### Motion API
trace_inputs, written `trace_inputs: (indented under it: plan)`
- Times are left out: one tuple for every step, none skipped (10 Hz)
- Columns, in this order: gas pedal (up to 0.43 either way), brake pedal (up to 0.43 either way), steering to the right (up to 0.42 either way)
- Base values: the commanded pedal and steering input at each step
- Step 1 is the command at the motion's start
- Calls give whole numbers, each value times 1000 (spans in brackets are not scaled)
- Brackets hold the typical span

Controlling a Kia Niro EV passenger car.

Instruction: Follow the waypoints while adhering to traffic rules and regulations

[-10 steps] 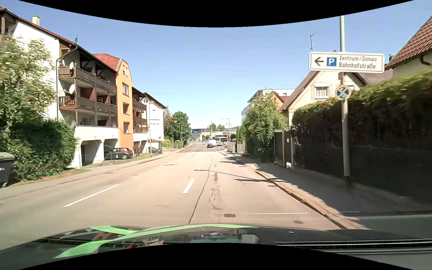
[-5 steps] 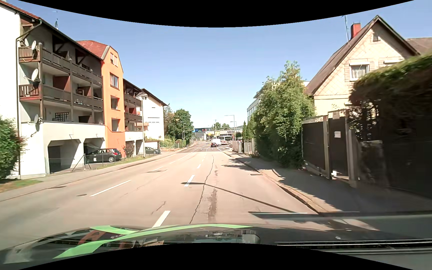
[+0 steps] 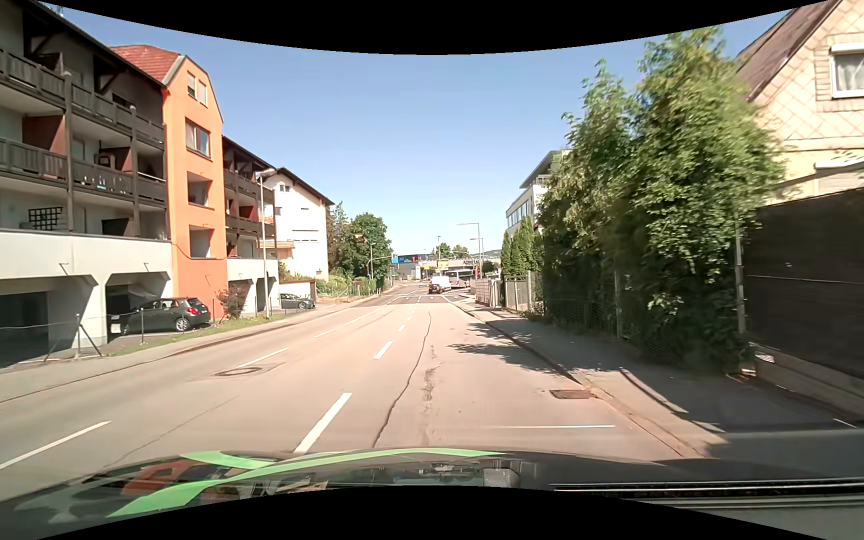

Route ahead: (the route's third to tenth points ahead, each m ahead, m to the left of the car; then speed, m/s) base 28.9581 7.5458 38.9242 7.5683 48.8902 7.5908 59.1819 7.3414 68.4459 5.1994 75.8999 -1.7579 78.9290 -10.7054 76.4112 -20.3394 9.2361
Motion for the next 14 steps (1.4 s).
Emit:
trace_inputs:
  plan:
    - [0,18,-20]
    - [0,43,-19]
    - [0,73,-20]
    - [0,79,-20]
    - [0,79,-21]
    - [0,79,-23]
    - [0,85,-24]
    - [0,98,-25]
    - [0,110,-27]
    - [0,116,-27]
    - [0,140,-27]
    - [0,152,-27]
    - [0,165,-27]
    - [0,171,-27]
